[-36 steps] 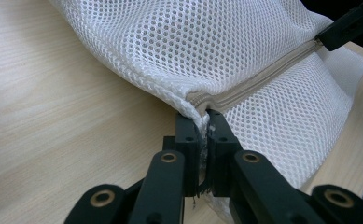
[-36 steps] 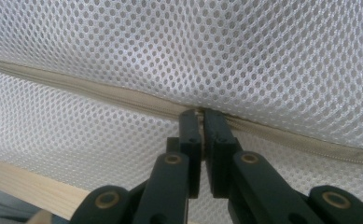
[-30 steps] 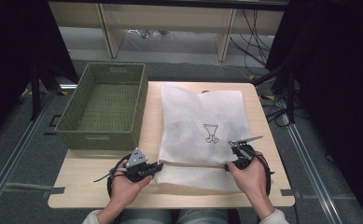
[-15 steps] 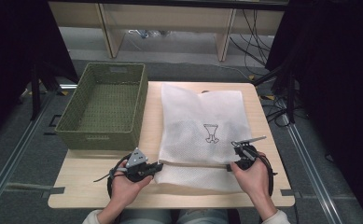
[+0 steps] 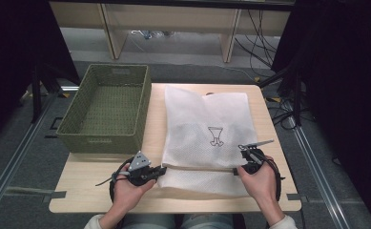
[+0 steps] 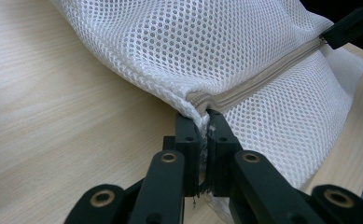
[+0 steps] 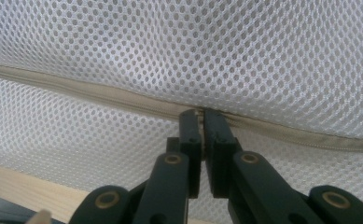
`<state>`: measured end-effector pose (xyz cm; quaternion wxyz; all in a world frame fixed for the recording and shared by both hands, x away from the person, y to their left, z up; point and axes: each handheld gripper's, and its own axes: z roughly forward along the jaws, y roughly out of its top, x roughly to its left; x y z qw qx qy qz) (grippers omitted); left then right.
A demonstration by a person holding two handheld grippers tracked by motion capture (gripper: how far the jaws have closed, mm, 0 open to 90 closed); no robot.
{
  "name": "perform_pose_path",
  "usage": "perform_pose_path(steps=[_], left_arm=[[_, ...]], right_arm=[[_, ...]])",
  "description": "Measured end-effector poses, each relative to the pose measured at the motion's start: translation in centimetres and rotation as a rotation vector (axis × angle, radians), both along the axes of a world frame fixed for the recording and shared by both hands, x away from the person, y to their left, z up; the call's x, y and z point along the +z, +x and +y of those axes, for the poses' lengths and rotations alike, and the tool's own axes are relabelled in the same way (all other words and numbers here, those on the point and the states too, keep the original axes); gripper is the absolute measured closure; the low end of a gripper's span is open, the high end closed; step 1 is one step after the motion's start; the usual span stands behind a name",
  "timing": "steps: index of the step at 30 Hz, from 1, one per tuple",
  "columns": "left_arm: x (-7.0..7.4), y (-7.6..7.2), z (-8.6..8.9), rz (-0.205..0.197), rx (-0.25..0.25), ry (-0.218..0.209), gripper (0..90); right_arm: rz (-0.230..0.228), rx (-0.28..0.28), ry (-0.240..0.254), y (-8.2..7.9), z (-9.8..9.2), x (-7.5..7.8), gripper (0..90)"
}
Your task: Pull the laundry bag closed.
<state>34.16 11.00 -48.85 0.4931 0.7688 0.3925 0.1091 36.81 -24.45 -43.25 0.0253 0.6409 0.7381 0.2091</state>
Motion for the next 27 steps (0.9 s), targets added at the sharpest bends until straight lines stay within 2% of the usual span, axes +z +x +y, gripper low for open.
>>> perform_pose_path(steps=[2,8,11,12,13,15,16,17,20,23,25,27], left_arm=[[0.0,0.0,0.1,0.003,-0.010,0.007,84.6],[-0.1,0.0,0.0,0.003,0.005,-0.010,84.6],[-0.1,0.0,0.0,0.001,0.008,-0.005,84.6],[-0.1,0.0,0.2,-0.008,-0.003,0.006,84.6],[-0.1,0.0,0.2,-0.008,-0.003,0.006,84.7],[-0.2,0.0,0.1,-0.003,-0.004,0.003,84.6],[-0.2,0.0,0.0,0.003,0.004,0.000,84.6],[-0.2,0.0,0.0,0.003,0.003,0.000,84.6],[-0.1,0.1,0.1,-0.007,-0.006,0.006,84.6],[-0.2,0.0,0.1,0.003,0.003,-0.002,84.6],[-0.1,0.1,0.1,-0.009,-0.007,0.006,84.6],[-0.1,0.1,0.1,-0.006,-0.005,0.004,84.6]], right_arm=[[-0.003,0.002,-0.003,0.0,0.0,0.0,87.2],[-0.006,-0.006,0.000,-0.1,-0.1,0.0,87.2],[-0.002,-0.006,-0.002,-0.1,-0.2,0.0,87.2],[-0.008,-0.025,-0.015,-0.1,-0.4,0.0,87.2],[-0.010,-0.014,-0.017,-0.1,-0.5,0.0,87.2],[-0.002,-0.013,-0.015,-0.2,-0.8,0.1,87.2],[0.020,-0.028,-0.014,-0.4,-0.7,0.2,87.2],[-0.003,0.011,-0.025,-0.3,-1.1,0.1,87.2],[-0.005,0.013,-0.023,-0.3,-1.1,0.1,87.2],[-0.003,0.012,-0.024,-0.3,-1.1,0.1,87.2],[-0.005,0.012,-0.025,-0.3,-1.1,0.1,87.2],[-0.015,-0.026,-0.019,-0.2,-0.9,0.1,87.2]])
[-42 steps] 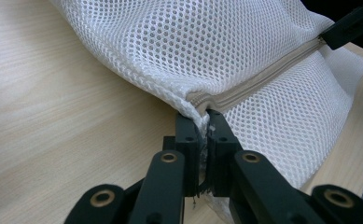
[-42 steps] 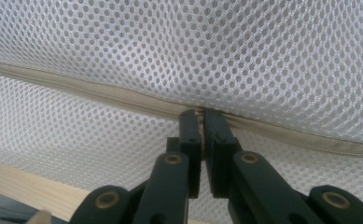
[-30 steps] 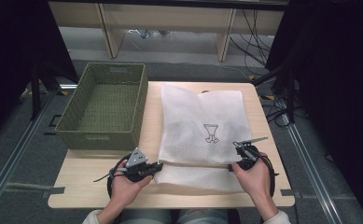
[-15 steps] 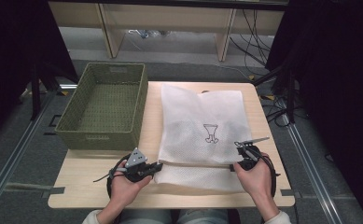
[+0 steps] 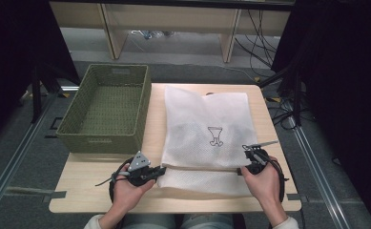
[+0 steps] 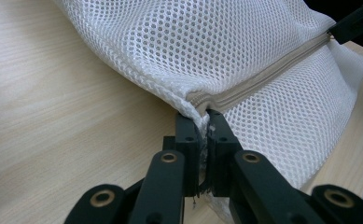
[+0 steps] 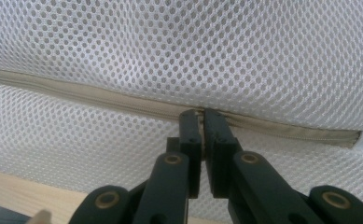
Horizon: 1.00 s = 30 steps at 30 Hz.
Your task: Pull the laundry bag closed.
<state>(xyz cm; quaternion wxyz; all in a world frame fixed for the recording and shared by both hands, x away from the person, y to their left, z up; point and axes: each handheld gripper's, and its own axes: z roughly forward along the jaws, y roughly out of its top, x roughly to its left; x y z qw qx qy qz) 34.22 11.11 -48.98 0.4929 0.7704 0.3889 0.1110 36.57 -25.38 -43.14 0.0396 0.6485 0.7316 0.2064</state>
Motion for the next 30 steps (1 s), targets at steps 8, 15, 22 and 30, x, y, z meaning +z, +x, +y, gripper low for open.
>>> perform_pose_path(steps=[8,15,22,30], left_arm=[[0.0,0.0,0.1,-0.003,-0.004,0.004,84.6],[0.1,0.0,0.2,0.003,0.000,0.014,84.6],[0.2,0.0,0.2,0.005,0.003,0.014,84.6],[0.2,0.0,0.1,0.002,0.002,0.015,84.6]], right_arm=[[0.006,-0.007,0.007,0.0,-0.2,0.1,87.2],[0.013,0.024,-0.012,-0.1,-0.6,0.1,87.2],[-0.003,-0.017,-0.012,-0.1,-0.3,0.1,87.2],[0.004,0.007,-0.014,-0.3,-1.2,0.2,87.2]])
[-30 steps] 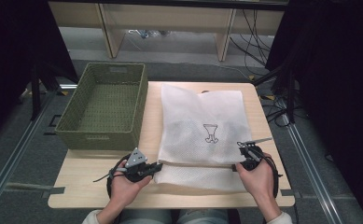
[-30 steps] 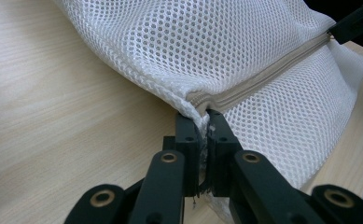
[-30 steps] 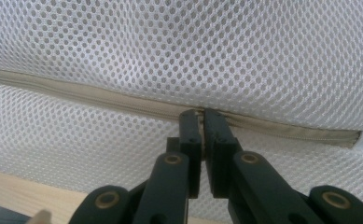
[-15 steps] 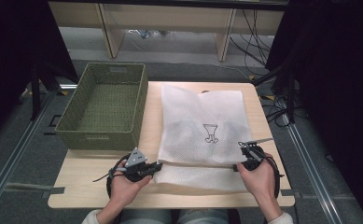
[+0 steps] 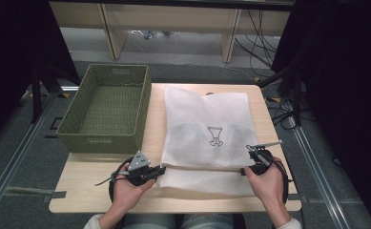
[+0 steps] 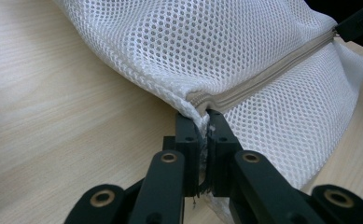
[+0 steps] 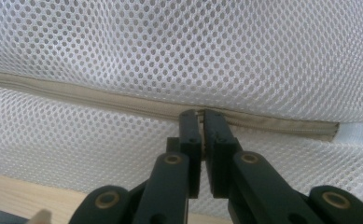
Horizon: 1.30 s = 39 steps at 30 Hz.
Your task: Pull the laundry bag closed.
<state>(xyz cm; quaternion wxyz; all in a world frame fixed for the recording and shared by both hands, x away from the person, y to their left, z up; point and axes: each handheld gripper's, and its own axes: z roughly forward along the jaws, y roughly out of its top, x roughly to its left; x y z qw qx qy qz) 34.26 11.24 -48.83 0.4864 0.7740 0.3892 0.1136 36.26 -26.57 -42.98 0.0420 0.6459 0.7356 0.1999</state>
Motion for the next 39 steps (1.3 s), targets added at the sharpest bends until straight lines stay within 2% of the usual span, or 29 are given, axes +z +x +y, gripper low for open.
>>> perform_pose_path(steps=[6,8,11,15,17,21,23,24,39], left_arm=[[-0.1,0.1,-0.1,-0.002,0.000,-0.015,84.6],[0.0,0.0,0.0,0.000,0.004,-0.001,84.6],[-0.1,0.1,-0.1,-0.002,0.000,-0.012,84.6],[-0.1,0.0,-0.1,0.004,0.007,-0.019,84.6],[-0.1,0.0,-0.1,0.005,0.007,-0.020,84.6],[-0.1,0.0,-0.1,0.004,0.008,-0.021,84.6],[0.0,0.0,-0.1,0.006,0.010,-0.009,84.7],[-0.1,0.1,-0.1,0.003,0.009,-0.018,84.6],[0.0,0.1,0.0,0.005,0.006,-0.013,84.7]], right_arm=[[0.003,0.001,-0.001,0.0,-0.2,0.0,87.2],[-0.003,0.003,-0.003,0.1,-0.4,-0.1,87.2],[-0.002,-0.011,-0.005,-0.1,-0.6,0.0,87.2],[-0.005,-0.004,-0.001,-0.1,-0.8,0.0,87.2],[-0.014,-0.043,0.013,0.0,-0.4,-0.1,87.1],[-0.012,-0.047,-0.009,-0.1,-0.6,0.0,87.2],[-0.004,-0.022,-0.011,-0.2,-1.0,0.1,87.1],[-0.009,-0.016,-0.017,-0.1,-1.1,0.1,87.2],[-0.008,-0.027,-0.014,-0.3,-1.5,0.0,87.2]])
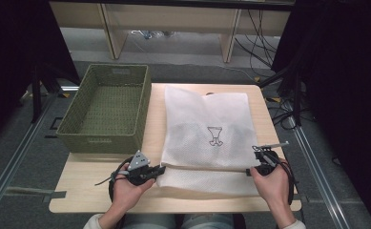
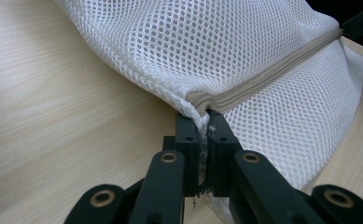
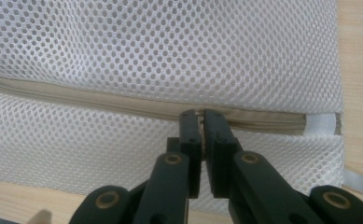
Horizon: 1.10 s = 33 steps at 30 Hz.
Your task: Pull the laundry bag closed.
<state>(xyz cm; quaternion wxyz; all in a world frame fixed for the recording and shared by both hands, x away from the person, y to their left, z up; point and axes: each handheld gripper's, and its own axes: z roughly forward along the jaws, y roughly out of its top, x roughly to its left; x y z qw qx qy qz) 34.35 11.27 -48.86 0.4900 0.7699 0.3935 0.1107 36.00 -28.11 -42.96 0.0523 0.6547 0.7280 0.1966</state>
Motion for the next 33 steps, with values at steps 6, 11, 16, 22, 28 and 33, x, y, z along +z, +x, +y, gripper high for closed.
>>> perform_pose_path(steps=[6,11,16,22,28,33], left_arm=[[-0.02,0.01,0.01,-0.008,-0.001,0.007,84.6],[-0.01,0.02,0.02,-0.009,-0.001,0.006,84.6],[-0.02,0.02,0.02,-0.009,-0.001,0.006,84.6],[-0.03,-0.02,-0.01,-0.001,0.009,-0.002,84.6],[-0.04,-0.04,-0.05,0.000,0.015,-0.009,84.6],[-0.03,0.00,-0.02,-0.007,0.009,-0.007,84.6]], right_arm=[[-0.005,-0.007,0.001,-0.06,-0.23,0.09,87.1],[-0.004,-0.009,-0.004,-0.07,-0.26,0.09,87.1],[-0.007,-0.012,0.000,-0.07,-0.51,0.06,87.1],[0.004,-0.042,0.000,-0.17,-0.51,0.15,87.1],[0.000,-0.051,0.002,-0.21,-0.53,0.06,87.2],[0.014,-0.049,0.014,-0.22,-0.59,0.16,87.1]])
